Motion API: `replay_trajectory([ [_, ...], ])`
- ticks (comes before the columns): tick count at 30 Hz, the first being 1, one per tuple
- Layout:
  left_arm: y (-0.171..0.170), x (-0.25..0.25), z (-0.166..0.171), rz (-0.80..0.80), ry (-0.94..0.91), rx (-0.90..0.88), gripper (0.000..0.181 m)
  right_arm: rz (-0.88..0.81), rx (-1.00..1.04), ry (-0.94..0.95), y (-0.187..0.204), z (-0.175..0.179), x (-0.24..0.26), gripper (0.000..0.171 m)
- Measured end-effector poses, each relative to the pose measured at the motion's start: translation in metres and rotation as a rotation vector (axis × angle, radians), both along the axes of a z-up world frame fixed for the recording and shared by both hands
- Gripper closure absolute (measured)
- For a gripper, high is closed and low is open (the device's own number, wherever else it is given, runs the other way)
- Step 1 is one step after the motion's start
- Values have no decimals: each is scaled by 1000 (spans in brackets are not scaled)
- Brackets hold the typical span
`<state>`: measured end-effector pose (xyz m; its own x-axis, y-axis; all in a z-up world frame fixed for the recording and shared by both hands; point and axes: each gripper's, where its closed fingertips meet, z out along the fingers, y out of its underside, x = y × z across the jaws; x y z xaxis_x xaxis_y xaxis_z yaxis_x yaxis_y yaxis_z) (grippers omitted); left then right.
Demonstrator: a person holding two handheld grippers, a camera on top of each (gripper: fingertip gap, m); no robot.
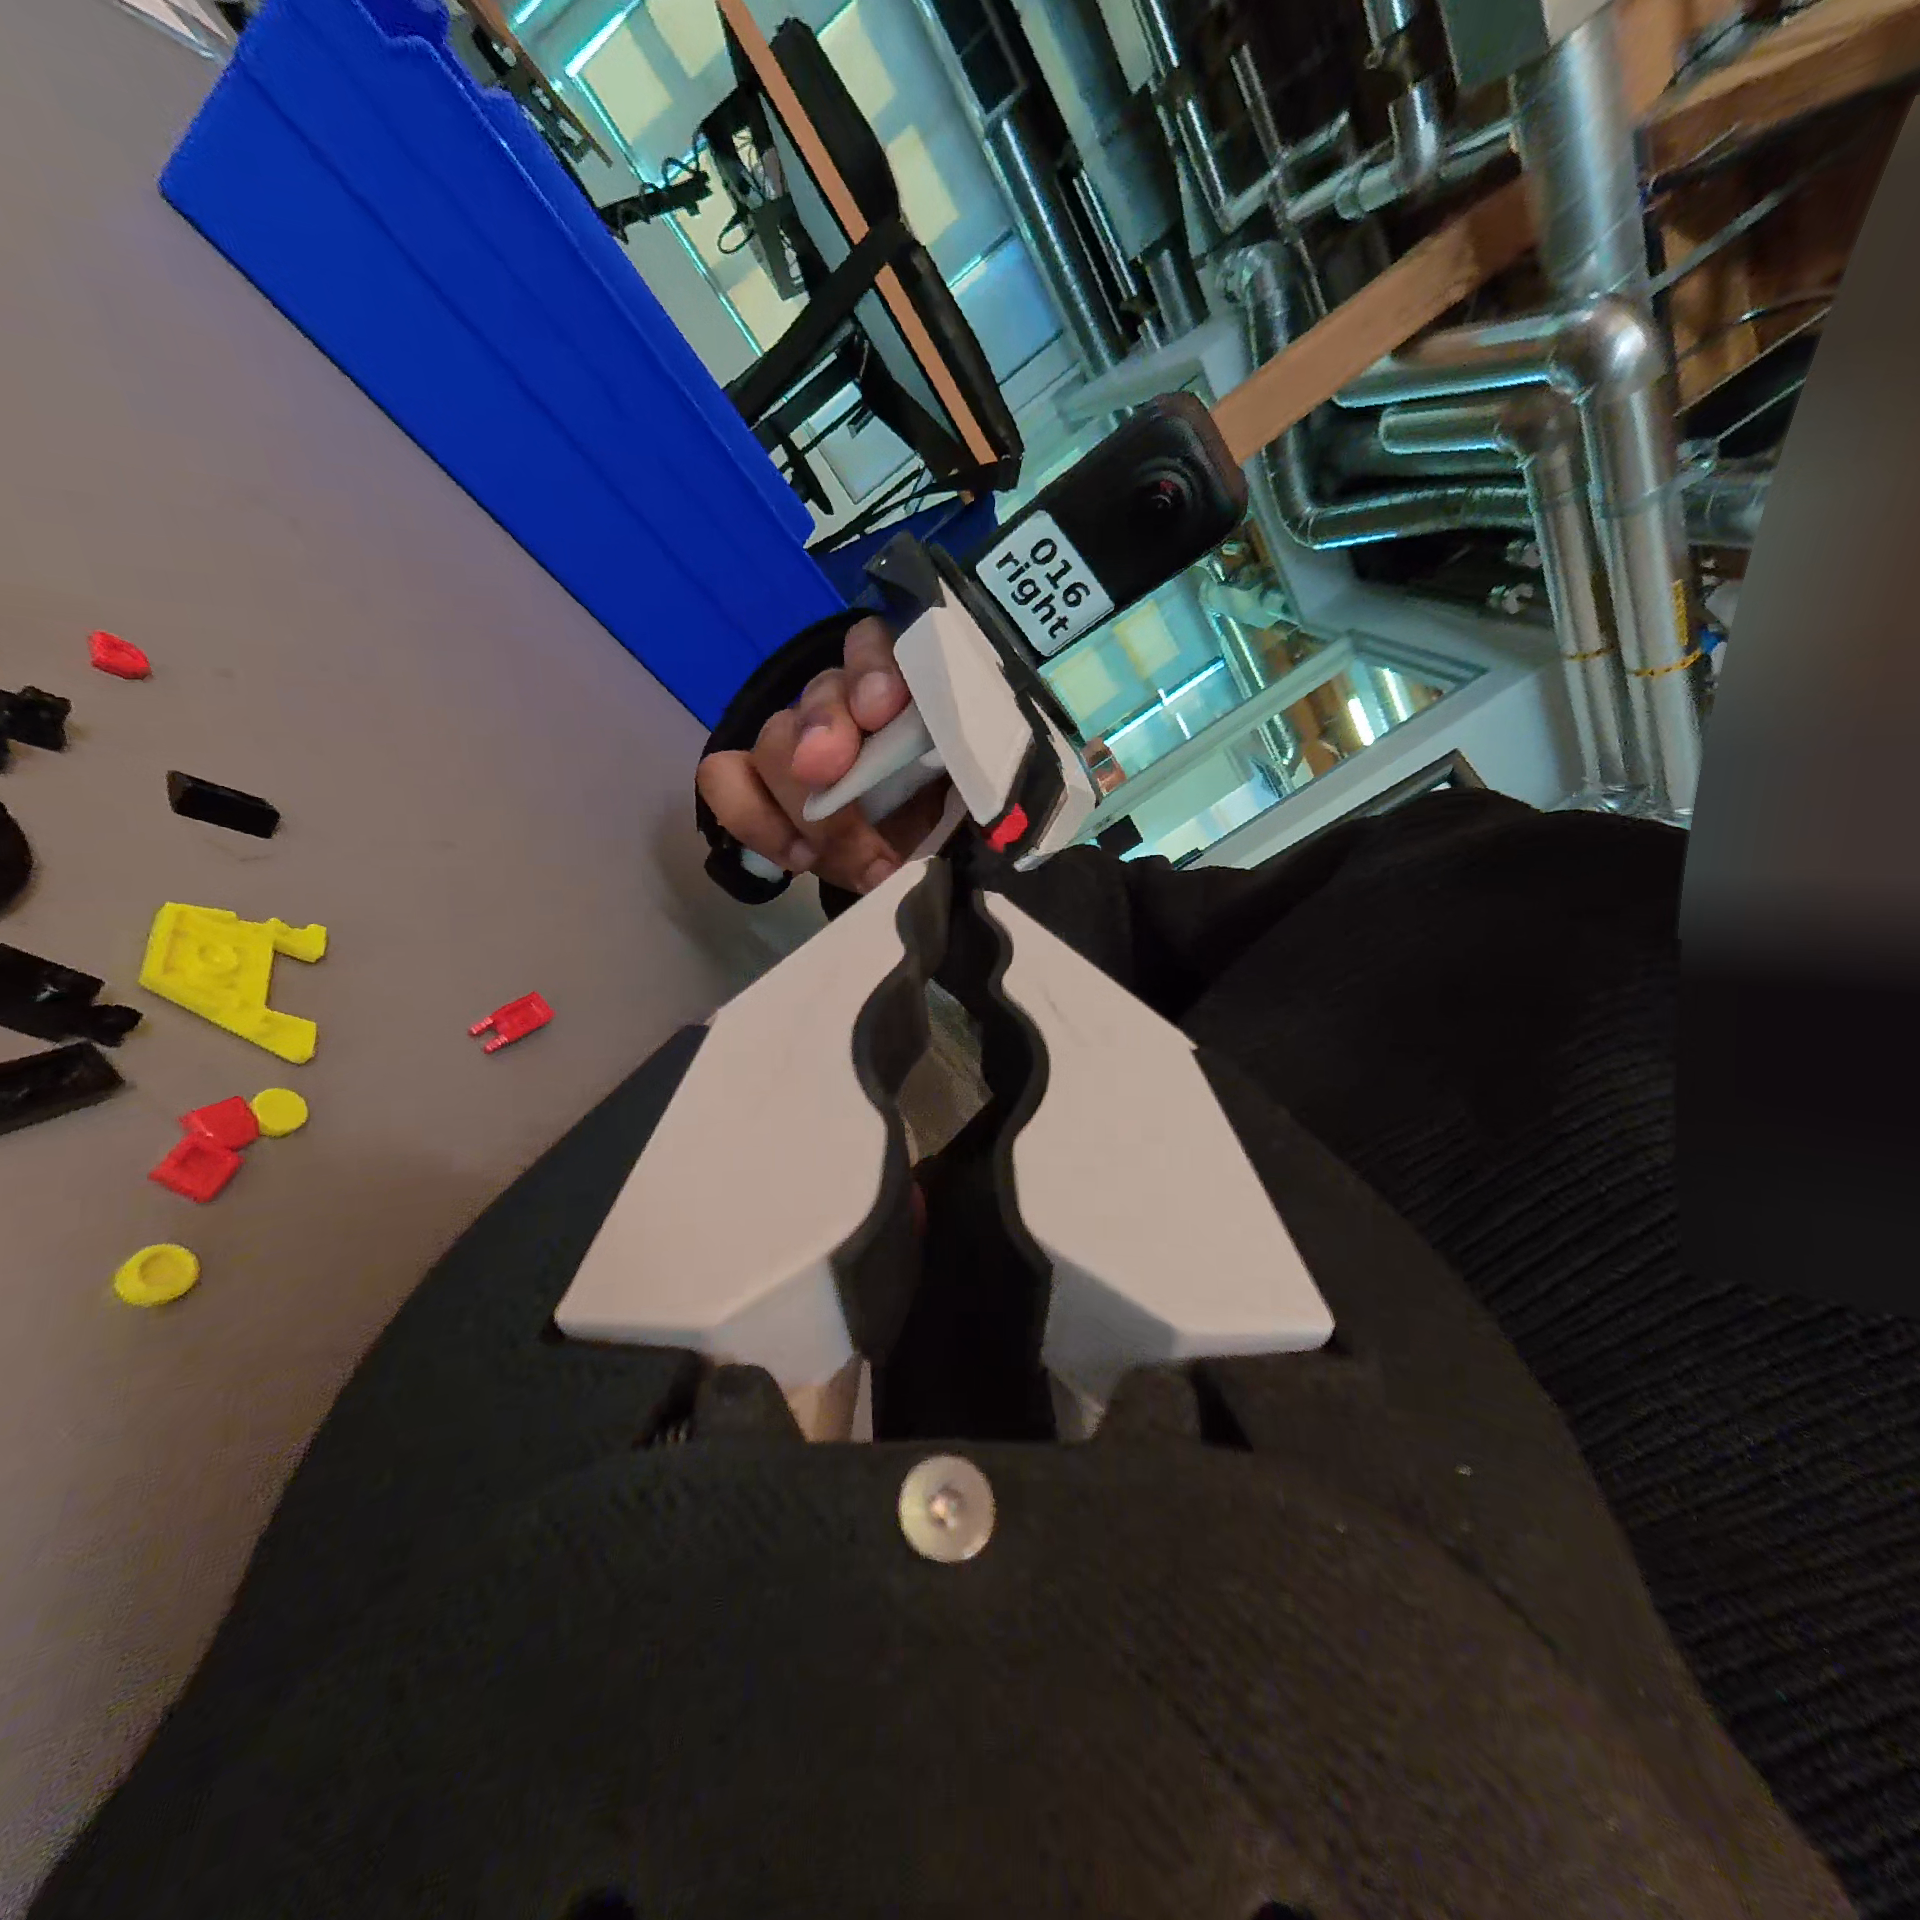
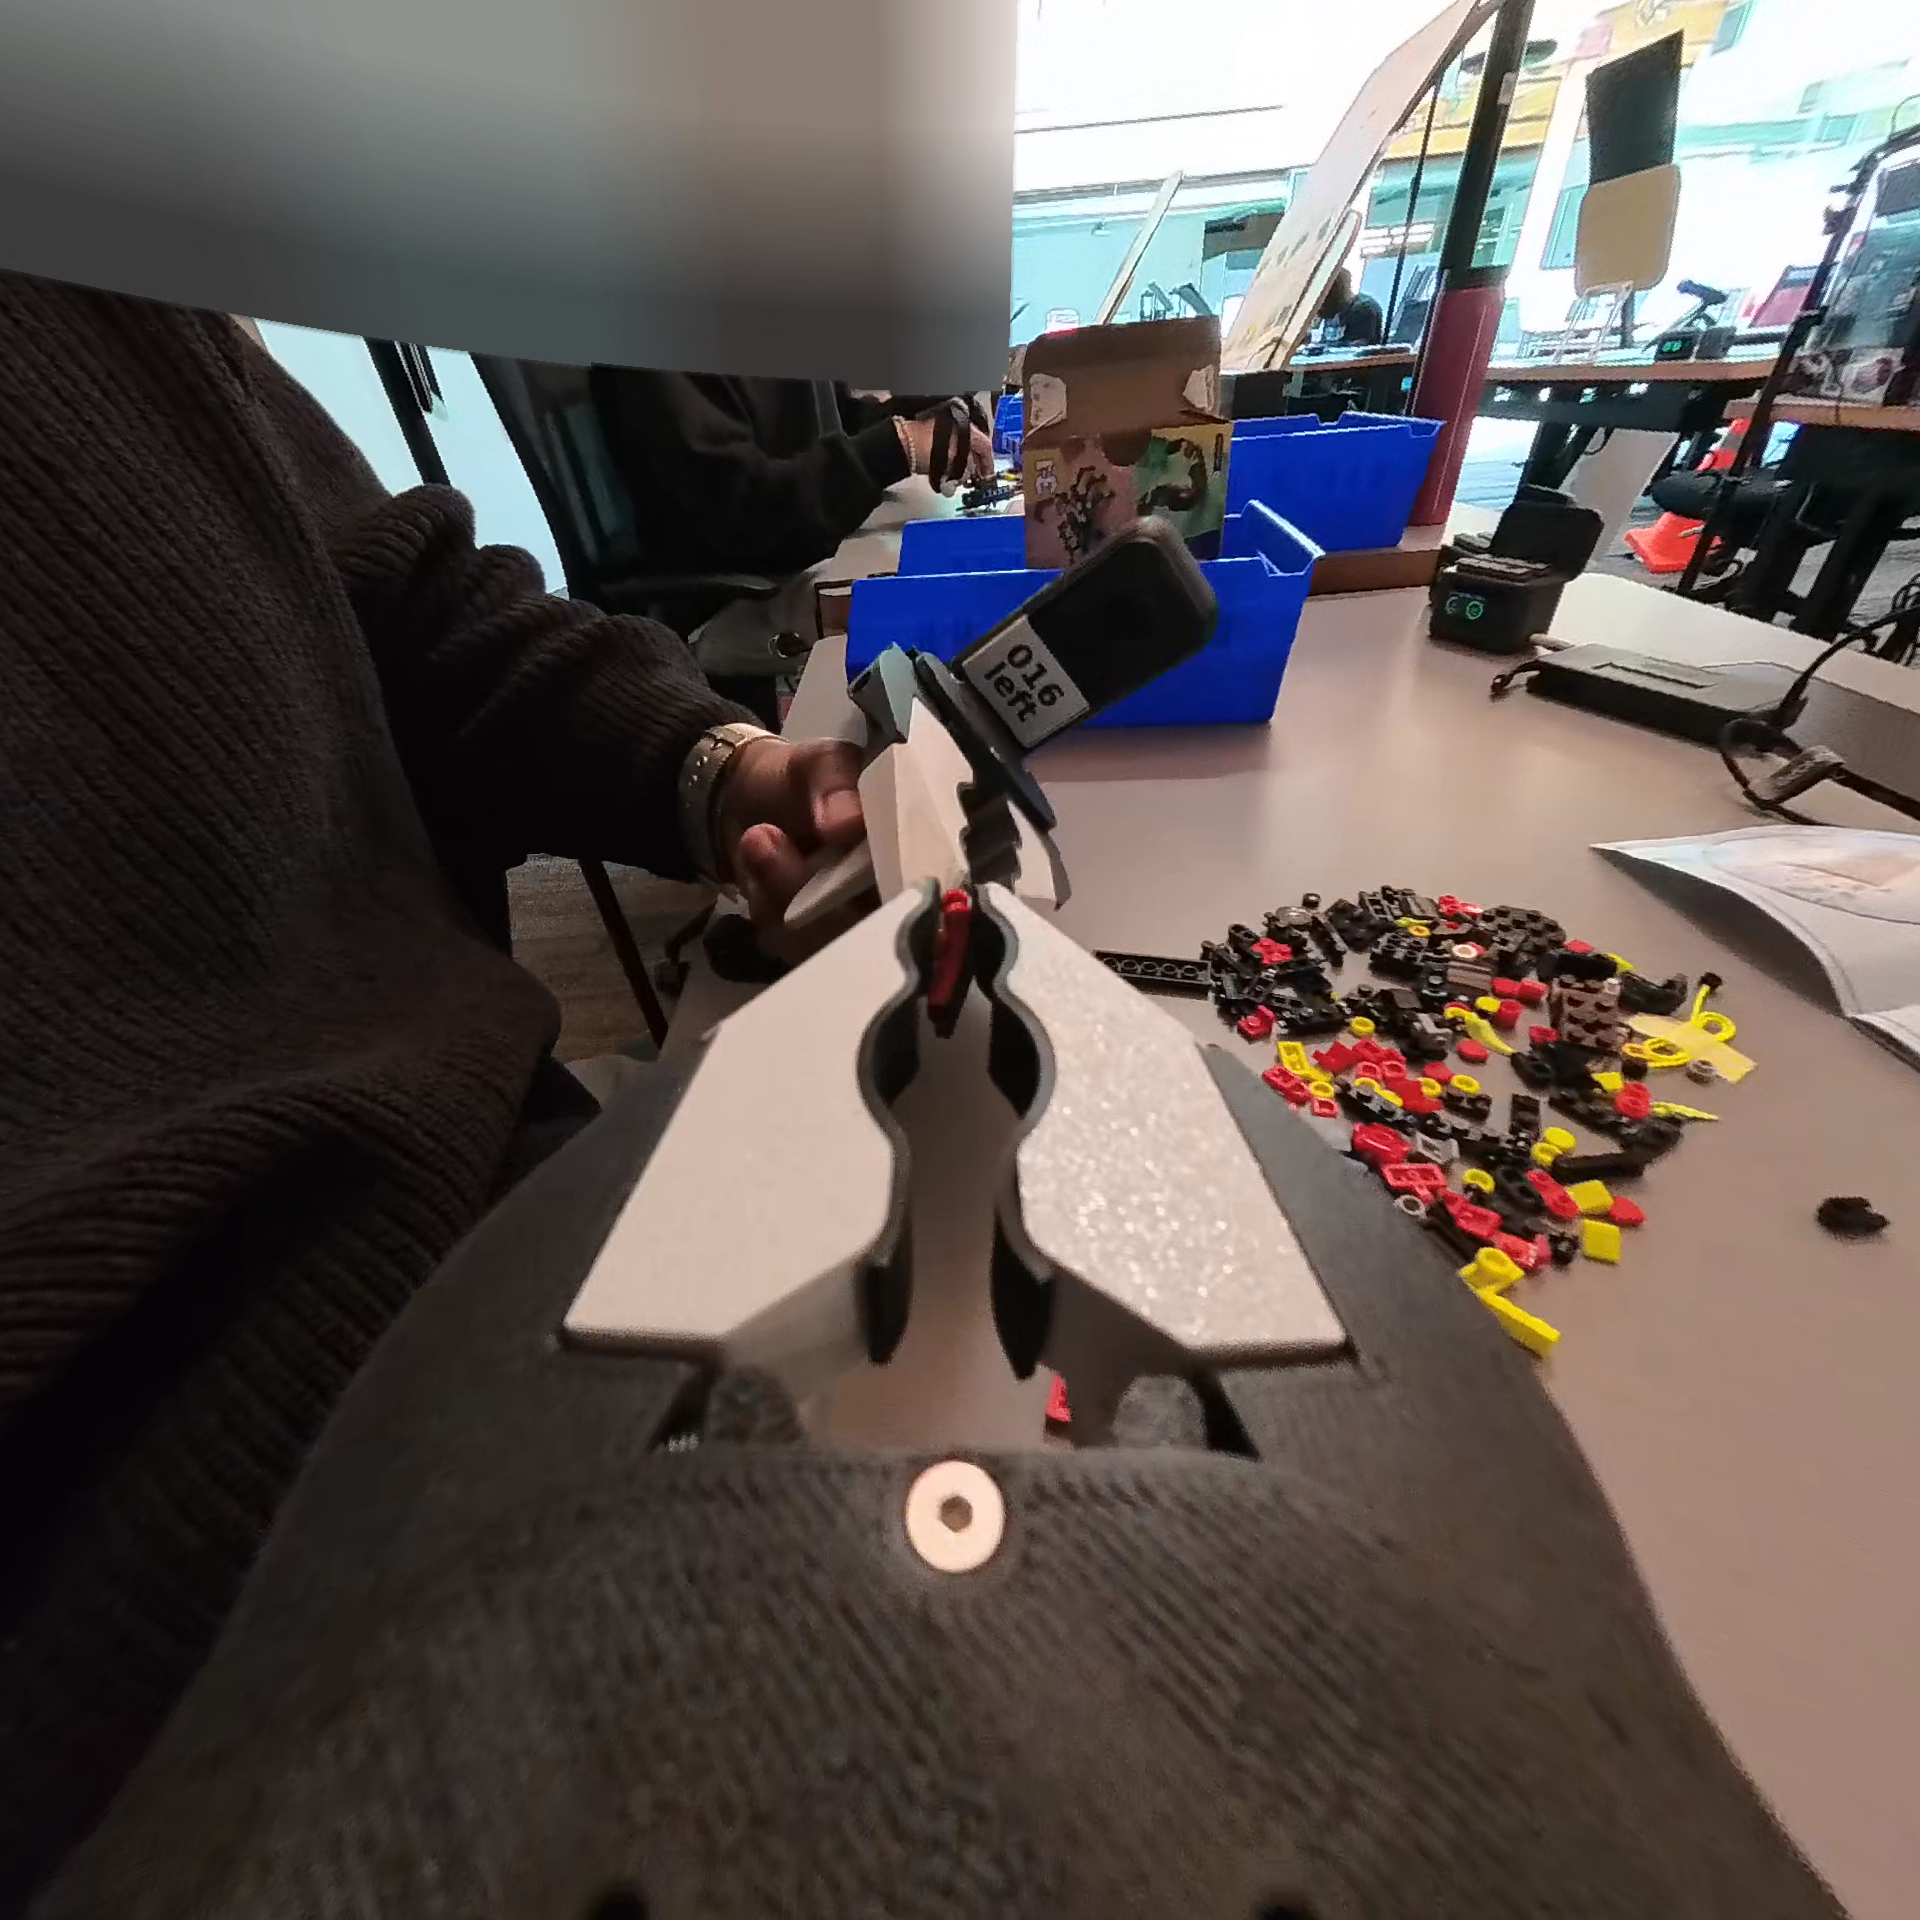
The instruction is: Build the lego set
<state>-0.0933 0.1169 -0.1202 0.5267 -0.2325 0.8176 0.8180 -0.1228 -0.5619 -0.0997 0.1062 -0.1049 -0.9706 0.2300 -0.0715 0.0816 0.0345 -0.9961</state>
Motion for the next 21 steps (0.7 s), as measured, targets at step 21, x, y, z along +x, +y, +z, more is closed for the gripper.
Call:
replay_trajectory([
  [21,-1,-9,-20,149,493,-174,172,59,-42,-335,4,-19,-7,169],
])
